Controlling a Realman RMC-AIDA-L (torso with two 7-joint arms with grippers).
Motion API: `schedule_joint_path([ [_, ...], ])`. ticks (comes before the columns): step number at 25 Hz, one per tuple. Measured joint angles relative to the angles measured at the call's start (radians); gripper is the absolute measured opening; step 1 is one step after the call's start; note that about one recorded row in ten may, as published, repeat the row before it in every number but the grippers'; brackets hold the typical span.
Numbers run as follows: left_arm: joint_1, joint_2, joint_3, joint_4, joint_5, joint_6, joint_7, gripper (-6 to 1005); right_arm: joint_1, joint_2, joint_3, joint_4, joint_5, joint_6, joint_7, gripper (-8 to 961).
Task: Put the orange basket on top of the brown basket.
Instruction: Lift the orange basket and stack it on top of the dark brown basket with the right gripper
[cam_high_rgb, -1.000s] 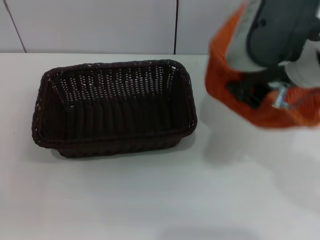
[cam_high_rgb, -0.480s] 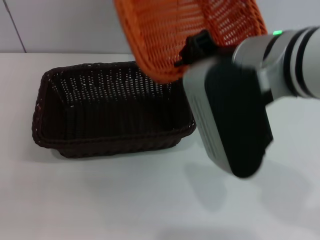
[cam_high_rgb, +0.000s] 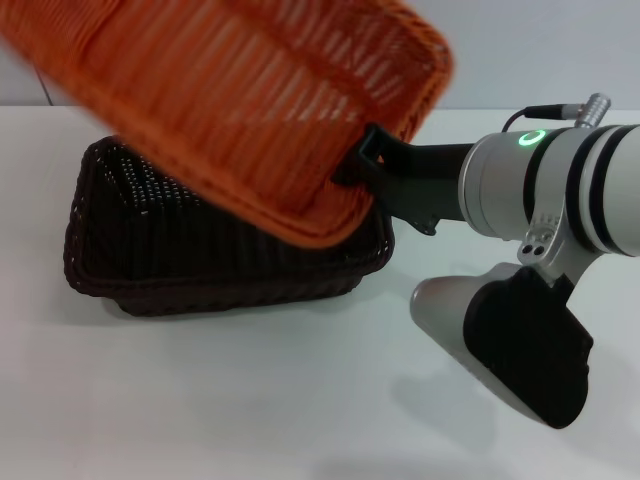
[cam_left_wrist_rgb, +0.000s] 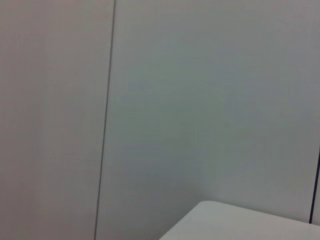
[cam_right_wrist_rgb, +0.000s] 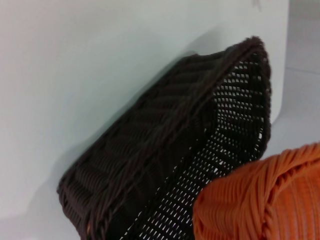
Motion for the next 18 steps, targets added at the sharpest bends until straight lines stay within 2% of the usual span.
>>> schedule_joint_path([
  [10, 0.003, -0.001, 0.010, 0.012, 0.000, -0.004, -0.036, 772, 0.012, -0.033, -0.002, 0.085, 0.014, 0.047, -0.027, 147],
  [18, -0.004, -0.002, 0.018, 0.012, 0.000, -0.017, -0.037, 772, 0.018, -0.039, 0.001, 0.113, 0.018, 0.082, -0.021, 146],
])
